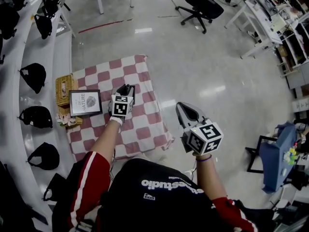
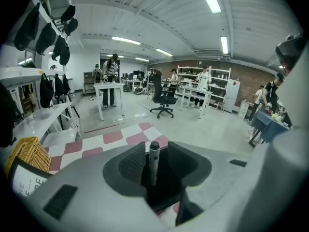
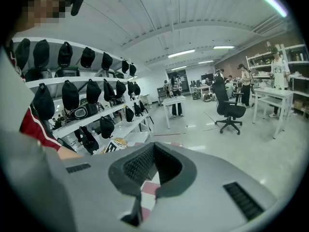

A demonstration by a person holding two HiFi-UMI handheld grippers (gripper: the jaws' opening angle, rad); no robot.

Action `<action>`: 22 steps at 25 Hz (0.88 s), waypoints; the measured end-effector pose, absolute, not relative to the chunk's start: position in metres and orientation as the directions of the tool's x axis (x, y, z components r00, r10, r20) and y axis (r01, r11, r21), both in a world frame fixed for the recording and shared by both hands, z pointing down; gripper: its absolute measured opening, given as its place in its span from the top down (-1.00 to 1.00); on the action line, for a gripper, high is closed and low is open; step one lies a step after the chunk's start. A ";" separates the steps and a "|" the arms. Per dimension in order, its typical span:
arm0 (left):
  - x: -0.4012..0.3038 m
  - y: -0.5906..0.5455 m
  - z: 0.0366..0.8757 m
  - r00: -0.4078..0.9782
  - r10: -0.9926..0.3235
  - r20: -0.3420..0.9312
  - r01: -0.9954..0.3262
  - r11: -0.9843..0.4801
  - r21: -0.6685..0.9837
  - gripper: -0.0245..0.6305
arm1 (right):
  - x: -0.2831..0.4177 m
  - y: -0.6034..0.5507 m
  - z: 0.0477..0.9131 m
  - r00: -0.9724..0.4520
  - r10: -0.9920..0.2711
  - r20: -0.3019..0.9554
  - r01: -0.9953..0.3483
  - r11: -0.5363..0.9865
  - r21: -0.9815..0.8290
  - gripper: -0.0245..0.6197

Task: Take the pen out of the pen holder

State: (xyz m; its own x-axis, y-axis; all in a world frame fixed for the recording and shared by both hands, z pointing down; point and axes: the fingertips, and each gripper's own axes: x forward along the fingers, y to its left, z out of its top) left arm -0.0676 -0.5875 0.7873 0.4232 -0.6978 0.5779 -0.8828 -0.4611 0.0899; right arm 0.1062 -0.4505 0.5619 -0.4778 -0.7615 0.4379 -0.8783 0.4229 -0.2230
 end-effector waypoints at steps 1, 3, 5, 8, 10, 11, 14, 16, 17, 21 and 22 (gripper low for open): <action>-0.068 -0.588 0.789 0.419 -0.697 0.582 -0.884 -0.459 0.087 0.49 | 0.107 -0.449 0.562 -0.475 -0.762 0.439 -0.880 0.420 -0.224 0.92; -0.069 -0.589 0.790 0.414 -0.692 0.592 -0.886 -0.455 0.088 0.49 | 0.109 -0.447 0.562 -0.470 -0.764 0.442 -0.882 0.414 -0.223 0.92; -0.068 -0.588 0.791 0.407 -0.683 0.607 -0.886 -0.456 0.080 0.49 | 0.112 -0.445 0.562 -0.466 -0.766 0.443 -0.885 0.409 -0.223 0.92; -0.068 -0.588 0.793 0.374 -0.677 0.633 -0.889 -0.457 0.037 0.50 | 0.116 -0.442 0.563 -0.461 -0.767 0.446 -0.887 0.404 -0.224 0.92; -0.069 -0.589 0.794 0.350 -0.680 0.644 -0.891 -0.455 0.004 0.70 | 0.118 -0.440 0.563 -0.457 -0.768 0.449 -0.889 0.399 -0.222 0.92; -0.069 -0.589 0.794 0.348 -0.679 0.646 -0.889 -0.458 -0.003 0.70 | 0.120 -0.439 0.564 -0.454 -0.768 0.451 -0.891 0.396 -0.223 0.92; -0.068 -0.587 0.793 0.362 -0.674 0.644 -0.881 -0.473 0.000 0.71 | 0.122 -0.436 0.565 -0.451 -0.769 0.452 -0.892 0.391 -0.226 0.92; -0.068 -0.586 0.791 0.368 -0.676 0.639 -0.878 -0.478 0.001 0.71 | 0.121 -0.435 0.564 -0.454 -0.769 0.450 -0.891 0.394 -0.225 0.92; -0.068 -0.585 0.789 0.370 -0.679 0.634 -0.878 -0.478 0.000 0.71 | 0.120 -0.434 0.563 -0.455 -0.770 0.448 -0.891 0.396 -0.223 0.92; -0.066 -0.583 0.774 0.380 -0.702 0.602 -0.877 -0.481 -0.006 0.71 | 0.119 -0.430 0.558 -0.457 -0.771 0.443 -0.889 0.401 -0.220 0.92; -0.066 -0.582 0.769 0.381 -0.708 0.595 -0.877 -0.481 -0.010 0.71 | 0.118 -0.428 0.557 -0.459 -0.772 0.441 -0.889 0.404 -0.218 0.92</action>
